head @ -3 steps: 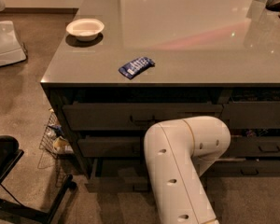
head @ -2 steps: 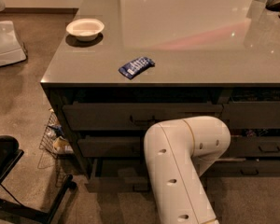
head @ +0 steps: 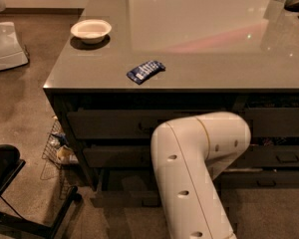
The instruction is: Open bottom drawer
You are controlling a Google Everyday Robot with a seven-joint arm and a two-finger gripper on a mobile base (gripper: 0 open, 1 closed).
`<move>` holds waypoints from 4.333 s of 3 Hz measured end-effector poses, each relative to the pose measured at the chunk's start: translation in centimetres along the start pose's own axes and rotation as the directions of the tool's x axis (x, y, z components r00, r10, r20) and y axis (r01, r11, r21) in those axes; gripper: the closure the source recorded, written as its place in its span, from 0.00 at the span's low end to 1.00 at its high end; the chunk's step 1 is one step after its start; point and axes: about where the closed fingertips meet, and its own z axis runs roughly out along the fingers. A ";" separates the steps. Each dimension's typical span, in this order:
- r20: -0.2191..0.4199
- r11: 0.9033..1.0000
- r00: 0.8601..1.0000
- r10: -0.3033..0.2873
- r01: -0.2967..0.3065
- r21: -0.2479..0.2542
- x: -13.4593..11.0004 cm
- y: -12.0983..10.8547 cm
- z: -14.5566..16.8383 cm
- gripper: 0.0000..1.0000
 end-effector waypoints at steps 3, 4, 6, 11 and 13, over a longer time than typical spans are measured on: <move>-0.066 0.996 0.998 -0.020 0.026 0.086 0.2 -5.1 -7.5 0.53; -0.067 0.997 0.998 -0.017 0.022 0.077 0.2 -4.7 -7.2 0.22; -0.100 0.999 0.994 0.048 -0.049 -0.005 1.0 -0.4 -5.3 0.00; -0.044 0.994 0.996 0.075 -0.078 -0.073 -1.5 2.6 0.9 0.49; -0.082 0.990 0.991 0.104 -0.112 -0.089 -0.6 3.4 -0.3 0.94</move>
Offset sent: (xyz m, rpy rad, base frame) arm 0.0343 -0.0143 0.0688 -0.0716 -0.0672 0.0056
